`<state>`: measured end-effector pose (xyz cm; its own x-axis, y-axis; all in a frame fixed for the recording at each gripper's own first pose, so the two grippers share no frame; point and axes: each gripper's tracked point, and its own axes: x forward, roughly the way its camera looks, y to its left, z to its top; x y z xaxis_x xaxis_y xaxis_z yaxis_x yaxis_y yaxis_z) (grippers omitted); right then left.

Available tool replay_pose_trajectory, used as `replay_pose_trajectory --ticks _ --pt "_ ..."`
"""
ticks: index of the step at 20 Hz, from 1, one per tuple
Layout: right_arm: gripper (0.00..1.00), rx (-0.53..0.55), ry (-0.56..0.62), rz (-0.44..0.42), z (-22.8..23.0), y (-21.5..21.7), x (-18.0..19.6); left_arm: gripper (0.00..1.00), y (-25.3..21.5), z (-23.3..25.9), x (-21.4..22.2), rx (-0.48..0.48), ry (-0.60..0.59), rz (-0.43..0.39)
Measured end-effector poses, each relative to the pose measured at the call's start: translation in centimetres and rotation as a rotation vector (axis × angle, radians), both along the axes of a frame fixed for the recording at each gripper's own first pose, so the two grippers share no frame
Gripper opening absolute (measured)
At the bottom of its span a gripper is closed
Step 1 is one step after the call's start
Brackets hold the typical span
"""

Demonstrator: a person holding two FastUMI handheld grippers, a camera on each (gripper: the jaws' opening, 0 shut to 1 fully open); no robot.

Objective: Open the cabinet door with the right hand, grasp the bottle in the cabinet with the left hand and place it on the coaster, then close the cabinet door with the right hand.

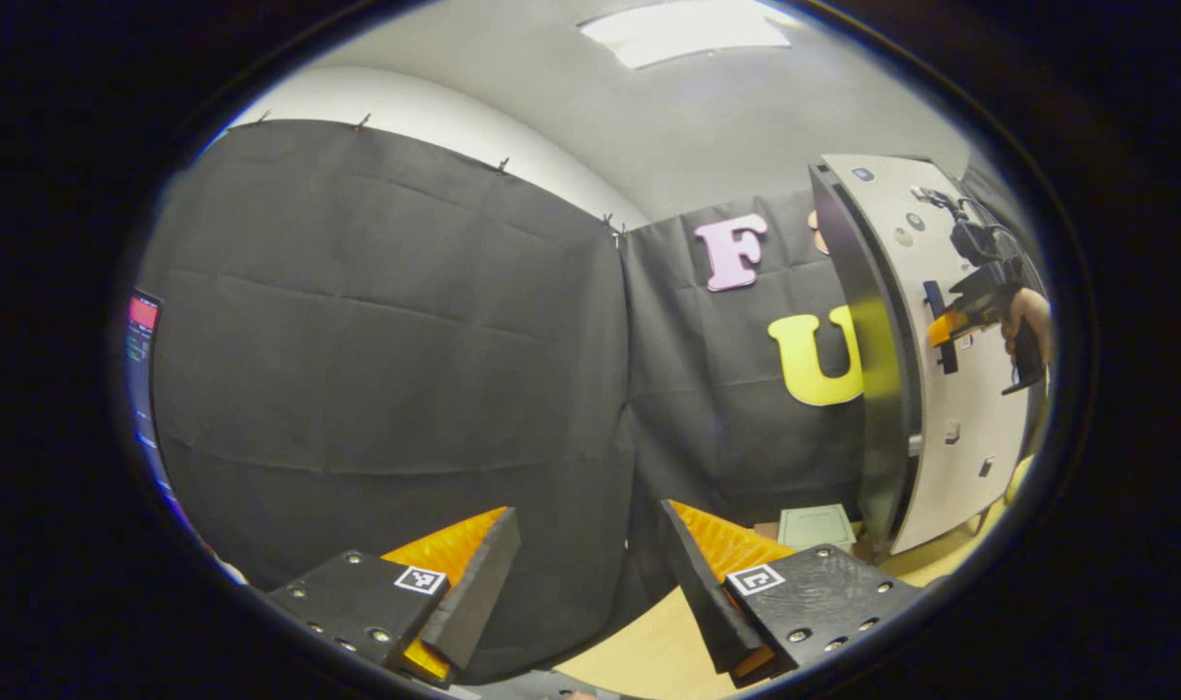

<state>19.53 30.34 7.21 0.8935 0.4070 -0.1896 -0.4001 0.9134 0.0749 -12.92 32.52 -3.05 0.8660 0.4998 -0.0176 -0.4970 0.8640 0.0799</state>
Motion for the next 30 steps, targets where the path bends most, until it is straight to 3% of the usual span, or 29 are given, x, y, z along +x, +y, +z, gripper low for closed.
replay_pose_trajectory --ticks 6,15,30 --pt "0.15 0.020 0.012 0.063 0.0 -0.4 -0.3 0.91 -3.0 0.1 4.1 -0.011 -0.013 -0.092" --pt "0.16 0.020 0.013 0.129 0.0 -0.9 -0.1 0.87 -8.3 0.8 8.1 -0.033 -0.045 -0.235" --pt "0.15 0.038 0.018 0.360 0.1 -2.2 0.1 0.91 -24.8 2.6 12.3 -0.073 -0.056 -0.395"
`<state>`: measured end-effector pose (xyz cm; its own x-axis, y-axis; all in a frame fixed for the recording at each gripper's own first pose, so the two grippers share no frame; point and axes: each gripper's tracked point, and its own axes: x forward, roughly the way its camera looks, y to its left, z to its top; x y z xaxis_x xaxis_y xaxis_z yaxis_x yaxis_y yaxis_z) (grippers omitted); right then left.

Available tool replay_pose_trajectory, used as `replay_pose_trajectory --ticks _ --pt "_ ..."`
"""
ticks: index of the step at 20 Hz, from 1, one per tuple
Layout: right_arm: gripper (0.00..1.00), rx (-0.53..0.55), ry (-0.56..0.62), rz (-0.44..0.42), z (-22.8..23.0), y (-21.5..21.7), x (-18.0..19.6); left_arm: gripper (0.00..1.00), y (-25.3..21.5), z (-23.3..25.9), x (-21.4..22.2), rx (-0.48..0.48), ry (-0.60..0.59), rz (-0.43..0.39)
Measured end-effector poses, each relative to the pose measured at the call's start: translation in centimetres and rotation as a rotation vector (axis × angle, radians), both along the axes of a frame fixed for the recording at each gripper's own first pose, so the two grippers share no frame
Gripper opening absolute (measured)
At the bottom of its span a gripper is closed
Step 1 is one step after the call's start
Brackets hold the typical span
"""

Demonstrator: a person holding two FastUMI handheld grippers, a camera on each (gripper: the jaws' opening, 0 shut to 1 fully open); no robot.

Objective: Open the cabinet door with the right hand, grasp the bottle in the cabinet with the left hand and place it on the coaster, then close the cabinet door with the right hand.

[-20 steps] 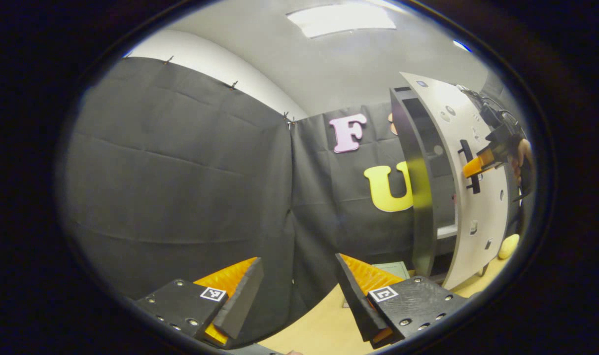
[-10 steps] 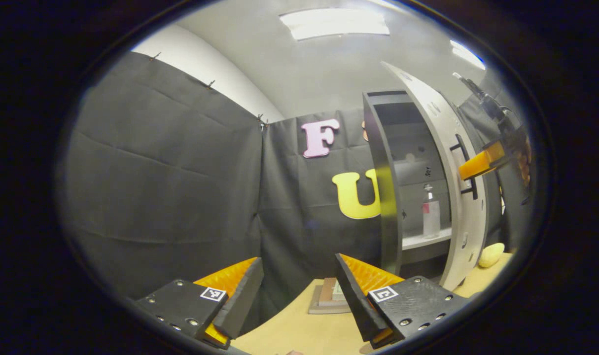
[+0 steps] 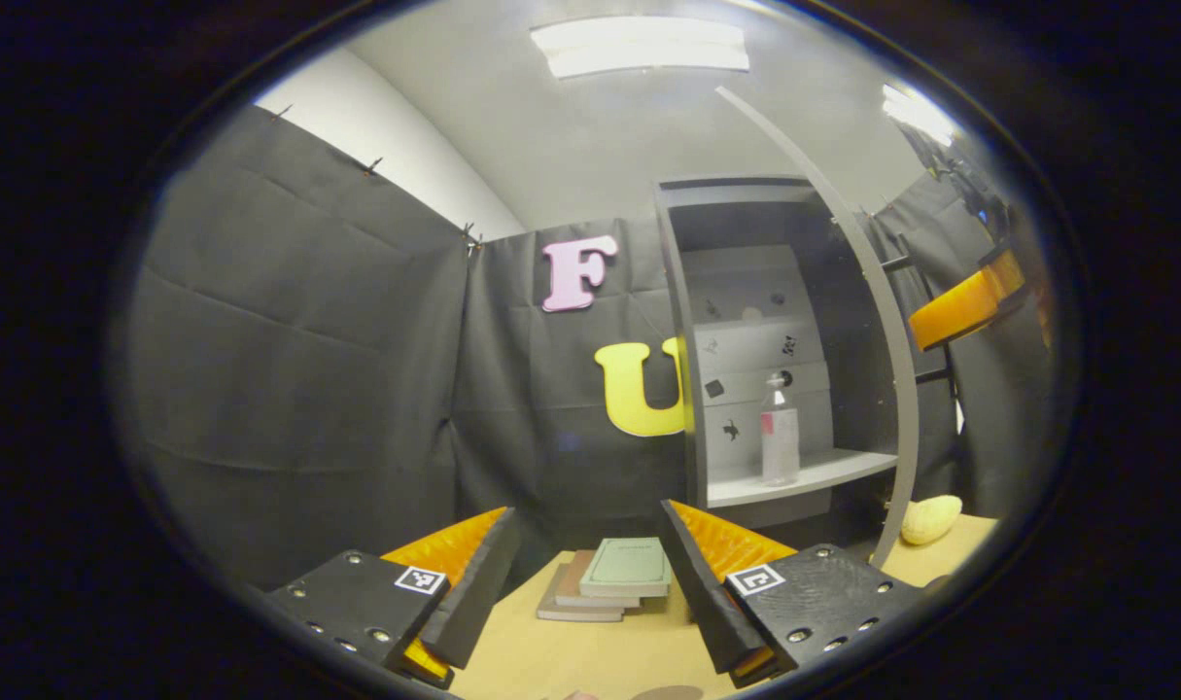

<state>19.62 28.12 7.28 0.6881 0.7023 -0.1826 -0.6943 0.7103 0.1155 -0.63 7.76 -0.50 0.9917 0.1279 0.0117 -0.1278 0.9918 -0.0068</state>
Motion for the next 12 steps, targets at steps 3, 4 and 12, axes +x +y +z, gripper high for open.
replay_pose_trajectory --ticks 3,4,12 --pt "0.16 -0.002 -0.007 0.019 0.1 -0.6 -0.2 0.89 -3.0 0.5 0.8 -0.008 -0.005 -0.031" --pt "0.16 -0.003 -0.009 0.023 0.1 -0.7 -0.2 0.87 -4.1 0.5 1.0 -0.008 -0.005 -0.043" --pt "0.15 0.007 -0.025 0.026 0.2 -2.3 -0.4 0.89 -11.7 1.7 2.3 0.000 -0.015 -0.138"
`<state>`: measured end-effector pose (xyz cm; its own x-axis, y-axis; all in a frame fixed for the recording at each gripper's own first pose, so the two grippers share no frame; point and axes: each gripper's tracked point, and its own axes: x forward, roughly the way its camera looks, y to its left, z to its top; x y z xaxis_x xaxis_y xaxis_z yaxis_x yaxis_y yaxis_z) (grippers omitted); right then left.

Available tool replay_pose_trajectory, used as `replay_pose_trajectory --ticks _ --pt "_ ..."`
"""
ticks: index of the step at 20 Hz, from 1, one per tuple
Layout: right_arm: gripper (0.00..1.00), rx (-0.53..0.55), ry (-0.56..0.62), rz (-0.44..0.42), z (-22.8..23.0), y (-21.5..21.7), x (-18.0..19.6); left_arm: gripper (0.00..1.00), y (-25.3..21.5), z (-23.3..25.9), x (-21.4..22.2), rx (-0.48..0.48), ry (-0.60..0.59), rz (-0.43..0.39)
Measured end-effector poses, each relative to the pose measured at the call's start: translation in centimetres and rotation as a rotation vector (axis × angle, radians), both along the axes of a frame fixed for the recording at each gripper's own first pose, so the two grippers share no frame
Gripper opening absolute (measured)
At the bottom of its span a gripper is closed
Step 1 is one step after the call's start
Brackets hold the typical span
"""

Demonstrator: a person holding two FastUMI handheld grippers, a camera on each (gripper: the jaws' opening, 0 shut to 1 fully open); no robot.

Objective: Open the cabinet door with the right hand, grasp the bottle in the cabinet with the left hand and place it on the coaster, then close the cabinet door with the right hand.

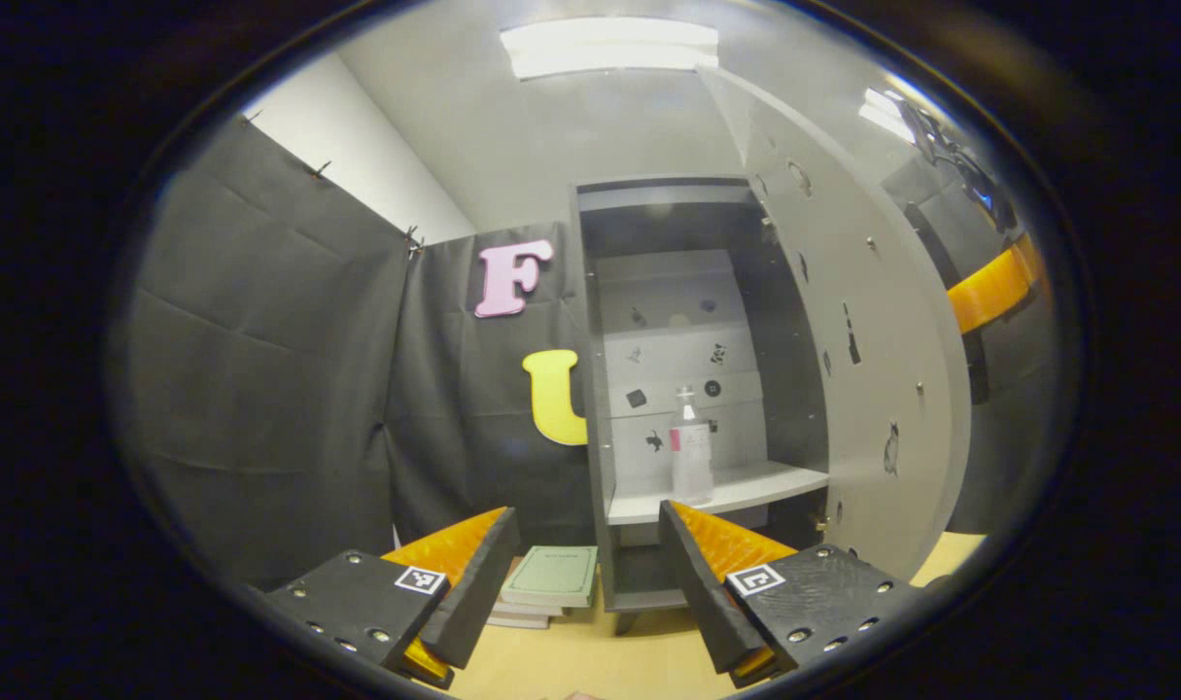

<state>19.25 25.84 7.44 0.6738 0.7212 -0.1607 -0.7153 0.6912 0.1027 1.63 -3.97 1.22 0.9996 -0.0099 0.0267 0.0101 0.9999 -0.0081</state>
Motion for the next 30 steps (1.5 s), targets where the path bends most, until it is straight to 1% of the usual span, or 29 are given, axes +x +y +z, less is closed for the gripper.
replay_pose_trajectory --ticks 3,4,10,12,18,20,22,23,24,25,26,28,29,30 --pt "0.15 0.011 0.007 -0.003 0.0 -0.4 0.0 0.89 -2.2 0.3 0.3 -0.002 -0.002 -0.024" --pt "0.16 0.012 0.004 -0.006 0.0 -0.7 0.0 0.89 -2.8 0.2 0.3 -0.002 0.000 -0.030" --pt "0.16 -0.007 -0.023 -0.048 0.0 -2.1 0.3 0.89 -6.6 0.2 0.4 -0.008 0.005 -0.056" --pt "0.16 -0.006 -0.026 -0.066 0.0 -2.4 0.7 0.92 -7.6 0.3 0.2 -0.014 0.006 -0.060" --pt "0.16 -0.011 -0.047 -0.131 -0.1 -3.8 1.3 0.92 -10.0 0.6 -0.8 -0.018 0.006 -0.056" --pt "0.16 0.003 -0.045 -0.156 -0.1 -4.1 1.6 0.92 -10.6 0.9 -1.3 -0.011 0.001 -0.055" --pt "0.16 0.028 -0.037 -0.148 0.0 -3.6 1.6 0.92 -11.0 1.3 -1.7 0.002 -0.007 -0.048" --pt "0.16 0.032 -0.038 -0.140 0.1 -3.4 1.7 0.89 -11.1 1.5 -2.0 0.006 -0.011 -0.044" --pt "0.16 0.026 -0.045 -0.136 0.1 -3.6 1.7 0.92 -11.3 1.7 -2.2 0.007 -0.015 -0.037" --pt "0.16 0.012 -0.054 -0.135 0.1 -4.0 1.8 0.89 -11.4 1.9 -2.5 0.007 -0.020 -0.030" --pt "0.16 0.001 -0.060 -0.135 0.0 -4.2 1.9 0.92 -11.4 2.2 -2.6 0.006 -0.023 -0.022" --pt "0.16 0.002 -0.049 -0.128 -0.2 -4.2 1.8 0.87 -11.5 2.5 -2.9 0.007 -0.030 -0.006" --pt "0.17 0.012 -0.041 -0.109 -0.2 -4.0 1.5 0.89 -11.5 2.6 -3.1 0.009 -0.030 0.004" --pt "0.20 0.015 -0.037 -0.099 -0.2 -4.0 1.2 0.87 -11.7 2.7 -3.0 0.013 -0.031 0.012"
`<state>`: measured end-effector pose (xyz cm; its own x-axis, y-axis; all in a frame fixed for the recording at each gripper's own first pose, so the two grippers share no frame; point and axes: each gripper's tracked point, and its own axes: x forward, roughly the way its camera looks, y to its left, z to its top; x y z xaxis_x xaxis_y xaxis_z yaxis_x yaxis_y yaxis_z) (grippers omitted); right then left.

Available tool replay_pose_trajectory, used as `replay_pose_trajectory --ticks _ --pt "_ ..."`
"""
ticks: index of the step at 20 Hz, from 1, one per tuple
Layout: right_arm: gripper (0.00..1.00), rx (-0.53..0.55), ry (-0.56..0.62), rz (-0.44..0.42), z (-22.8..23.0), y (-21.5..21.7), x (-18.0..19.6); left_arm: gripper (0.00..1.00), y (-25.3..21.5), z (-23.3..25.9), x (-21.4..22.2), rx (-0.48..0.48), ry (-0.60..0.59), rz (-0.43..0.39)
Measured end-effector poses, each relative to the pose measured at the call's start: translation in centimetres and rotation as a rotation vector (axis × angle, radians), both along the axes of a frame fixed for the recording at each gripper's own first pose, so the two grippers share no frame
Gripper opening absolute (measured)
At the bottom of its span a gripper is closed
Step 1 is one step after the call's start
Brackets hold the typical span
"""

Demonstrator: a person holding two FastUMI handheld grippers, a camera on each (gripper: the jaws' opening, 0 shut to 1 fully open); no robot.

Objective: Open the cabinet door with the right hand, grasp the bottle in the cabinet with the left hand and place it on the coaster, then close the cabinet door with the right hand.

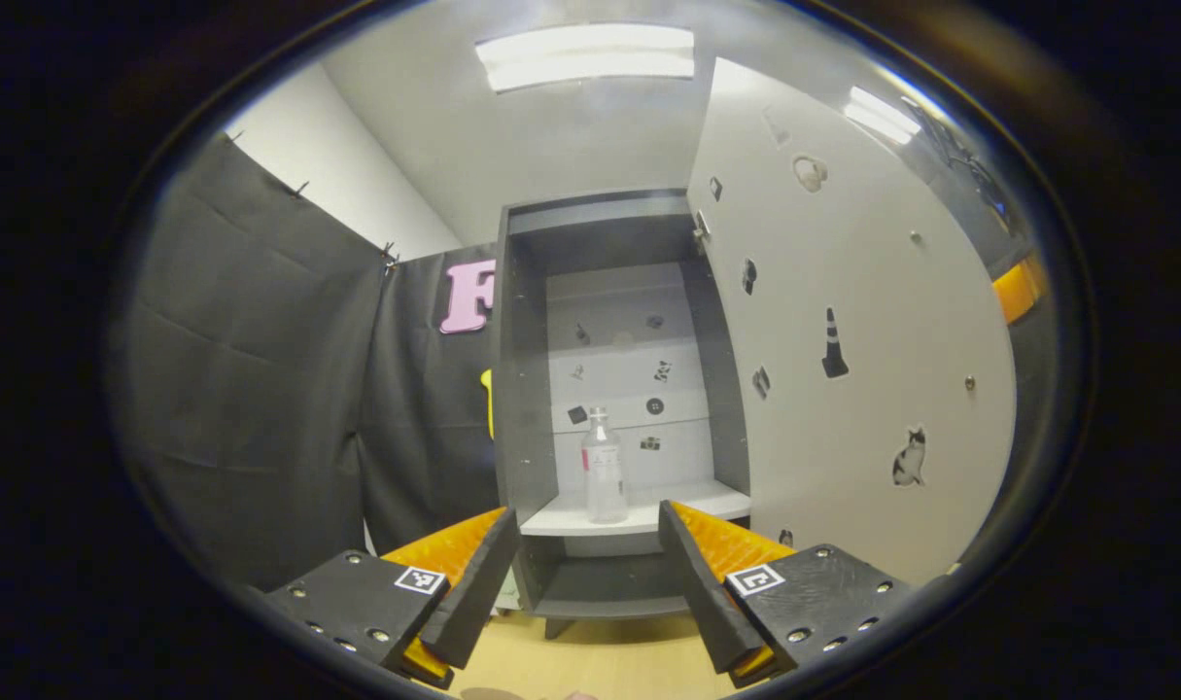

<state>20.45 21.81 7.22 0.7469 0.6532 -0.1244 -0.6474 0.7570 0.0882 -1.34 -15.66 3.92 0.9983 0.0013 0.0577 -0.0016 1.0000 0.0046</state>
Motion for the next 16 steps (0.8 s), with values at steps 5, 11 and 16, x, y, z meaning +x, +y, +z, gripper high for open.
replay_pose_trajectory --ticks 5,11,16 --pt "0.24 -0.026 -0.053 0.005 0.2 -1.4 0.6 0.87 -1.6 0.8 1.0 0.022 -0.002 -0.002" --pt "0.45 0.006 -0.035 -0.226 -0.2 -8.7 2.9 0.87 -2.2 2.6 3.4 0.018 0.006 -0.035" --pt "0.92 0.010 -0.058 -0.462 -1.1 -13.3 5.8 0.87 -2.0 3.7 7.1 0.061 0.018 -0.095"
